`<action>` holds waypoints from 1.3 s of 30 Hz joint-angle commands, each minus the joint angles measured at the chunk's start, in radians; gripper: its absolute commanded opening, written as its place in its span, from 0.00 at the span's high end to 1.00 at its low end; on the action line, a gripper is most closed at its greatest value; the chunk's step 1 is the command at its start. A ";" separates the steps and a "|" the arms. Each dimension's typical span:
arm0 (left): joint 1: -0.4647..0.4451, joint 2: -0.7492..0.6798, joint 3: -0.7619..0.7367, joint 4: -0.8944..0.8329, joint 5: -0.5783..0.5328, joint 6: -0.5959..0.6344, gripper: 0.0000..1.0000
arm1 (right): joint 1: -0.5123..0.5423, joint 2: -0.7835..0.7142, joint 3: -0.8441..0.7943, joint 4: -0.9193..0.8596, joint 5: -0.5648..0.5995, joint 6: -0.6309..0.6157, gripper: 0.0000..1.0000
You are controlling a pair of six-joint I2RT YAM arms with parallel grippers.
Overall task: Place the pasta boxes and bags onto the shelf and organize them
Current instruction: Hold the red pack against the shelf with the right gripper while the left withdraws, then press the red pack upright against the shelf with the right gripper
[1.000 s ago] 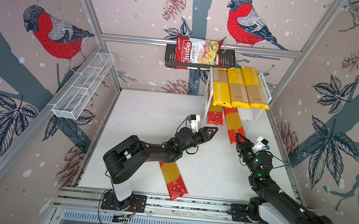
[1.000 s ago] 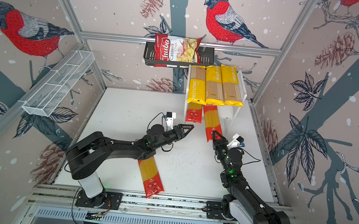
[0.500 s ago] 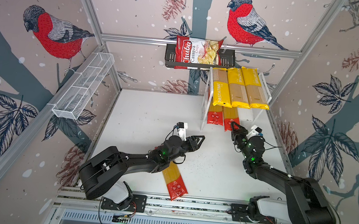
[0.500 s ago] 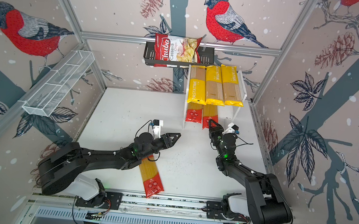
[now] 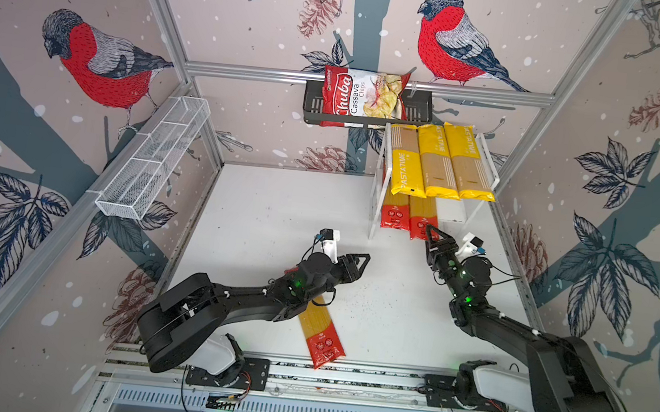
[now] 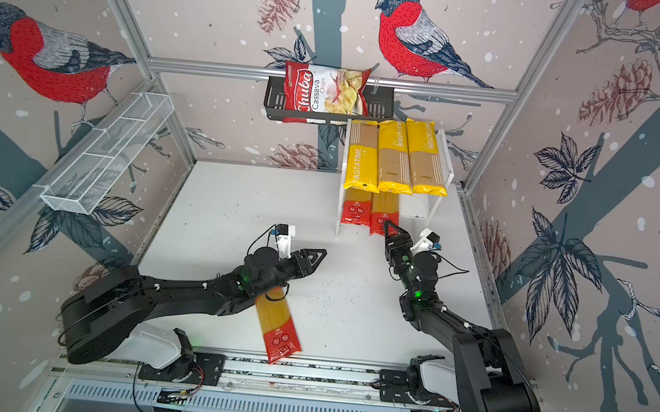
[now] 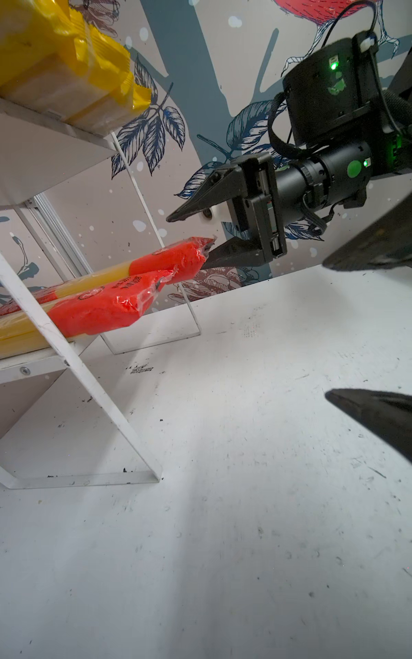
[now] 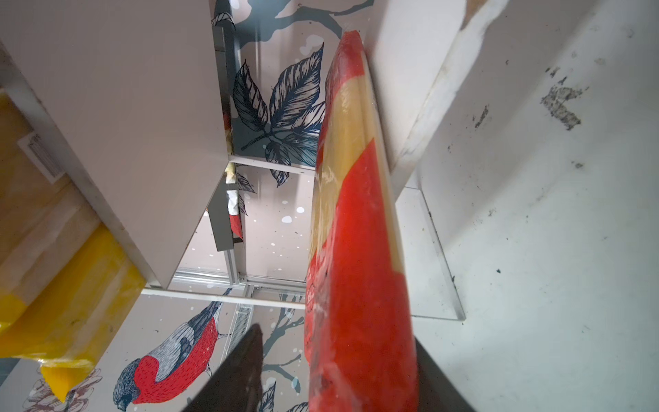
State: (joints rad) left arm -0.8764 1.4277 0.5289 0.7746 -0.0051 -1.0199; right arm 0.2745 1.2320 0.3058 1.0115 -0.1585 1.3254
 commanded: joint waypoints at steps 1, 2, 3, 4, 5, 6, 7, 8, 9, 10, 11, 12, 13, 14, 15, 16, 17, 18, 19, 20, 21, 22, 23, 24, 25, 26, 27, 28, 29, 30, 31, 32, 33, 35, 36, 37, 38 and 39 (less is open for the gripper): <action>-0.002 -0.004 -0.006 0.007 -0.008 0.009 0.48 | -0.001 -0.008 0.012 -0.011 -0.027 -0.050 0.46; -0.003 -0.007 -0.003 0.002 -0.006 0.011 0.48 | -0.004 0.001 0.018 -0.009 -0.029 -0.052 0.49; -0.001 -0.010 -0.002 -0.003 -0.007 0.014 0.48 | -0.008 0.012 0.023 0.002 -0.033 -0.050 0.52; -0.001 -0.015 -0.001 -0.009 -0.014 0.018 0.48 | -0.010 0.017 0.030 0.019 -0.039 -0.047 0.55; -0.003 -0.019 -0.004 -0.012 -0.019 0.020 0.48 | -0.014 0.048 0.038 0.029 -0.044 -0.045 0.58; -0.003 -0.022 -0.009 -0.012 -0.024 0.019 0.48 | -0.016 0.059 0.049 0.030 -0.048 -0.045 0.60; -0.005 -0.025 -0.015 -0.011 -0.026 0.015 0.48 | -0.019 0.072 0.062 0.030 -0.052 -0.053 0.63; -0.006 -0.030 -0.018 -0.011 -0.026 0.011 0.47 | -0.022 0.085 0.077 0.025 -0.053 -0.062 0.66; -0.006 -0.033 -0.017 -0.016 -0.026 0.013 0.48 | -0.028 0.101 0.088 0.018 -0.056 -0.064 0.67; -0.006 -0.039 -0.018 -0.026 -0.029 0.016 0.48 | -0.034 0.120 0.100 0.027 -0.062 -0.062 0.69; -0.006 -0.041 -0.018 -0.032 -0.034 0.020 0.48 | -0.040 0.140 0.107 0.046 -0.073 -0.056 0.71; -0.007 -0.041 -0.021 -0.033 -0.039 0.021 0.48 | -0.046 0.157 0.115 0.059 -0.084 -0.046 0.72; -0.008 -0.038 -0.025 -0.028 -0.042 0.020 0.48 | -0.053 0.175 0.124 0.074 -0.098 -0.042 0.73; -0.010 -0.037 -0.029 -0.022 -0.042 0.013 0.48 | -0.056 0.193 0.134 0.084 -0.114 -0.041 0.75; -0.012 -0.034 -0.029 -0.017 -0.037 0.010 0.48 | -0.058 0.207 0.148 0.084 -0.127 -0.043 0.75; -0.014 -0.032 -0.027 -0.015 -0.035 0.009 0.47 | -0.060 0.222 0.160 0.082 -0.140 -0.042 0.75; -0.015 -0.029 -0.022 -0.020 -0.034 0.011 0.48 | -0.062 0.234 0.167 0.087 -0.151 -0.040 0.76; -0.018 -0.027 -0.017 -0.027 -0.034 0.015 0.48 | -0.063 0.242 0.172 0.090 -0.159 -0.036 0.76; -0.018 -0.024 -0.014 -0.028 -0.035 0.016 0.48 | -0.063 0.248 0.173 0.097 -0.166 -0.032 0.75; -0.019 -0.023 -0.011 -0.025 -0.036 0.017 0.48 | -0.063 0.252 0.171 0.103 -0.172 -0.031 0.74; -0.021 -0.021 -0.009 -0.023 -0.035 0.017 0.48 | -0.064 0.255 0.171 0.102 -0.180 -0.031 0.72; -0.020 -0.021 -0.009 -0.024 -0.034 0.017 0.48 | -0.064 0.253 0.170 0.100 -0.185 -0.031 0.69; -0.020 -0.021 -0.003 -0.030 -0.032 0.019 0.48 | -0.065 0.251 0.167 0.095 -0.190 -0.030 0.65; -0.020 -0.021 0.000 -0.036 -0.032 0.022 0.48 | -0.066 0.247 0.163 0.089 -0.195 -0.028 0.61; -0.021 -0.021 0.002 -0.038 -0.035 0.026 0.48 | -0.067 0.241 0.158 0.083 -0.202 -0.029 0.57; -0.021 -0.020 0.002 -0.037 -0.037 0.027 0.48 | -0.068 0.233 0.151 0.075 -0.206 -0.031 0.53; -0.020 -0.019 0.002 -0.035 -0.038 0.026 0.48 | -0.067 0.224 0.144 0.067 -0.207 -0.031 0.51; -0.021 -0.018 0.001 -0.033 -0.035 0.026 0.48 | -0.067 0.215 0.134 0.057 -0.206 -0.032 0.48; -0.021 -0.017 0.002 -0.031 -0.033 0.026 0.48 | -0.069 0.204 0.122 0.049 -0.207 -0.031 0.46; -0.021 -0.015 0.002 -0.032 -0.031 0.026 0.48 | -0.067 0.196 0.112 0.049 -0.207 -0.030 0.45; -0.021 -0.015 0.002 -0.032 -0.030 0.026 0.48 | -0.067 0.188 0.097 0.050 -0.207 -0.025 0.45; -0.020 -0.013 0.002 -0.032 -0.031 0.026 0.48 | -0.066 0.180 0.085 0.053 -0.208 -0.022 0.44; -0.021 -0.013 0.002 -0.033 -0.030 0.026 0.47 | -0.065 0.174 0.079 0.055 -0.208 -0.022 0.44; -0.020 -0.012 0.000 -0.031 -0.027 0.025 0.48 | -0.063 0.171 0.073 0.052 -0.207 -0.031 0.47; -0.020 -0.012 0.001 -0.033 -0.026 0.026 0.47 | -0.064 0.174 0.079 0.048 -0.205 -0.036 0.50; -0.021 -0.013 0.000 -0.034 -0.024 0.026 0.48 | -0.067 0.178 0.085 0.043 -0.204 -0.042 0.54; -0.021 -0.016 -0.001 -0.037 -0.024 0.027 0.48 | -0.070 0.185 0.091 0.044 -0.206 -0.045 0.58; -0.021 -0.018 0.000 -0.038 -0.025 0.027 0.48 | -0.073 0.190 0.099 0.046 -0.209 -0.047 0.61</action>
State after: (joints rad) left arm -0.8970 1.4151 0.5240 0.7444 -0.0288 -1.0134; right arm 0.2066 1.4139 0.3904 1.0431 -0.3531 1.2892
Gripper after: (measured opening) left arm 0.524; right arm 0.399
